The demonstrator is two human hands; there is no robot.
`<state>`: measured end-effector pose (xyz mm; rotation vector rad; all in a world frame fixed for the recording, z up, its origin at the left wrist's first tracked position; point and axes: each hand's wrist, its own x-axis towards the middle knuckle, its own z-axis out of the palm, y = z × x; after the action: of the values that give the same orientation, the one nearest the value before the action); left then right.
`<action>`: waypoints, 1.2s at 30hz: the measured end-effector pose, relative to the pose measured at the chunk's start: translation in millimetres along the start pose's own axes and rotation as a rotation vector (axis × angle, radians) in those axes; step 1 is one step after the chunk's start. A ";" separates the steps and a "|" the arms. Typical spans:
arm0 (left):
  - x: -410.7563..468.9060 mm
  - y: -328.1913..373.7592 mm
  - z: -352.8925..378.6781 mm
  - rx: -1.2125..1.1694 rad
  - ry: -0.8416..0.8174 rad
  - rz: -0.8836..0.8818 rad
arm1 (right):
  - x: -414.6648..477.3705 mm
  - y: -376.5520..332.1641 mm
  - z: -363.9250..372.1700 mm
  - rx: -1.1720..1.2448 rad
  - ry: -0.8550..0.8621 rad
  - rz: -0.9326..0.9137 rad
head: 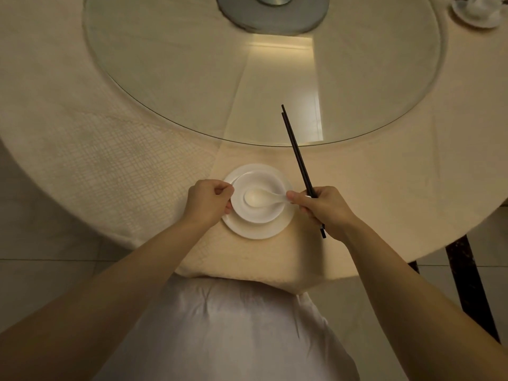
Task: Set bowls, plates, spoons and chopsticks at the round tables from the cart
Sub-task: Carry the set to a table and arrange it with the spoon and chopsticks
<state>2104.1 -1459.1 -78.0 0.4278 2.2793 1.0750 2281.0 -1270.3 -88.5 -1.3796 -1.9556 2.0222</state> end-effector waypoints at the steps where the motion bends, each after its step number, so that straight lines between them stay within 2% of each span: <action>1: 0.3 0.6 -0.1 -0.009 0.001 -0.001 | 0.2 -0.1 -0.2 -0.004 -0.001 0.002; 9: 0.7 0.7 -0.1 -0.044 0.033 -0.024 | 1.8 0.7 -5.6 0.012 -0.006 0.016; 13: -4.1 3.2 -4.0 -0.011 0.180 -0.037 | -1.8 2.3 -11.4 0.091 0.060 0.047; 16: -18.6 10.7 -5.5 -0.004 0.377 0.118 | -5.4 8.1 -19.4 0.146 0.131 0.087; 18: -32.2 15.7 -0.8 -0.004 0.406 0.250 | -10.9 14.3 -23.7 0.211 0.156 0.098; 20: -47.9 19.9 10.4 -0.006 0.314 0.348 | -19.8 18.5 -23.4 0.317 0.139 0.096; 24: -76.2 25.2 45.7 0.020 -0.005 0.436 | -41.6 26.0 -14.8 0.535 0.099 0.080; 27: -87.5 23.6 73.5 0.087 -0.325 0.303 | -53.8 30.5 -2.8 0.618 0.123 0.099; 30: -93.6 21.5 94.7 -0.053 -0.612 0.021 | -61.7 33.6 11.6 0.692 0.154 0.123; 33: -100.5 19.6 105.7 -0.215 -0.712 -0.119 | -69.0 37.9 24.0 0.766 0.145 0.164; 36: -104.5 17.7 108.4 -0.236 -0.703 -0.152 | -74.4 42.5 31.5 0.769 0.132 0.182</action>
<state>2254.0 -1436.4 -81.4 0.4404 1.5234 0.9147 2331.5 -1346.2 -86.2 -1.4370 -0.8435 2.2966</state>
